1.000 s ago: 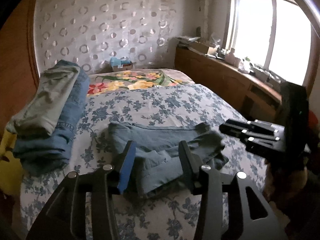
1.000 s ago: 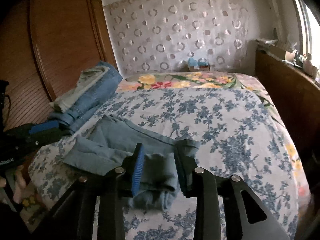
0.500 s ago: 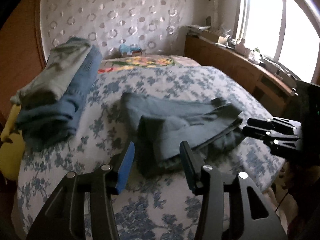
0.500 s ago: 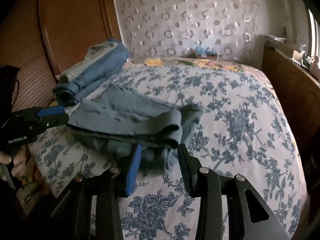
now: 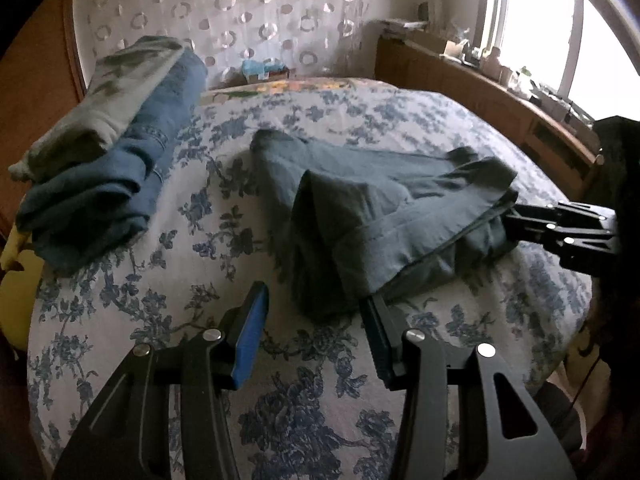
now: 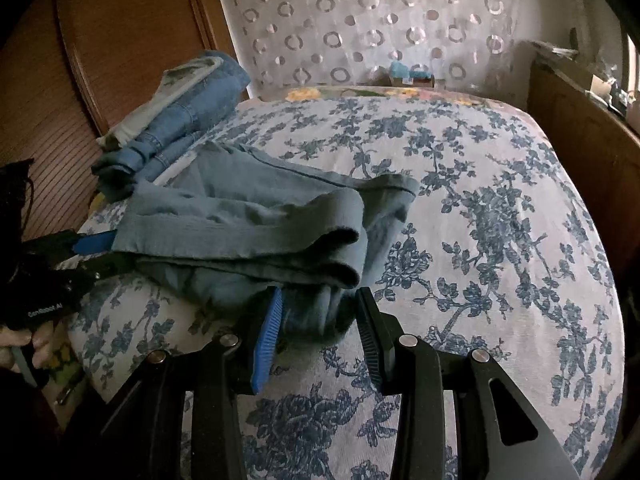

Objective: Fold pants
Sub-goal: 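Grasp the folded shorts' edge with both tools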

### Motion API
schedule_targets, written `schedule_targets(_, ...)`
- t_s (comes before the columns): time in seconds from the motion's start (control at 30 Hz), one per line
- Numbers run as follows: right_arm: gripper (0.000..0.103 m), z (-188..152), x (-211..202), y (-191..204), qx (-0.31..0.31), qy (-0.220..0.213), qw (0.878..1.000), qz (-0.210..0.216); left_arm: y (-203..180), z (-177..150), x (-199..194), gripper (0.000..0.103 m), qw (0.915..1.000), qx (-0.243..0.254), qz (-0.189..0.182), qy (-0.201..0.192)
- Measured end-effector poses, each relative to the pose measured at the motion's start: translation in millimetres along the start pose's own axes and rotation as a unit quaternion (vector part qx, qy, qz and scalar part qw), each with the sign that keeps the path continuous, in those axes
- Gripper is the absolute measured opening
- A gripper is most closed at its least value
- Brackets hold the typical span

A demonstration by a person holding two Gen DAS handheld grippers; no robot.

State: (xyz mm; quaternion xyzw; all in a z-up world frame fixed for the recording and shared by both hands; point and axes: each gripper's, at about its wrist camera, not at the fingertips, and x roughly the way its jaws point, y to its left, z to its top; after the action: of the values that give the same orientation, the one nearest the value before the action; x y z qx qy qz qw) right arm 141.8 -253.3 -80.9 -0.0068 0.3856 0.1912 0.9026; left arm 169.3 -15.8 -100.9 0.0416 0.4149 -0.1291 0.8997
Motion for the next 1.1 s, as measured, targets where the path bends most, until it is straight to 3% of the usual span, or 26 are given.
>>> schedule_targets(0.17,0.038,1.4,3.6,-1.5,0.005,-0.001,1.000,0.003,0.6,3.7,9.4,0.048,0.9999,0.002,-0.002,0.011)
schedule_targets(0.27,0.022,0.7,3.9,-1.7,-0.001,-0.003,1.000,-0.007,1.6,4.2,10.6,0.045,0.9999,-0.002,-0.007,0.008)
schedule_targets(0.37,0.011,-1.0,2.6,-3.2,0.001,-0.006,1.000,0.004,-1.4,2.6,9.3,0.023,0.9994,0.001,-0.033,0.003)
schedule_targets(0.47,0.007,-2.4,1.2,-3.5,0.001,-0.010,1.000,0.005,-6.2,1.9,5.9,0.010,0.9995,0.008,-0.031,-0.004)
schedule_targets(0.73,0.006,-13.9,-19.6,-4.6,0.004,-0.027,0.999,0.017,-7.5,-5.7,-21.5,0.008,0.9975,-0.004,-0.068,-0.017)
schedule_targets(1.1,0.006,-60.2,-63.6,-5.3,0.004,-0.031,0.999,0.030,-30.8,-43.5,-52.1,0.009,0.9965,0.003,-0.081,-0.019)
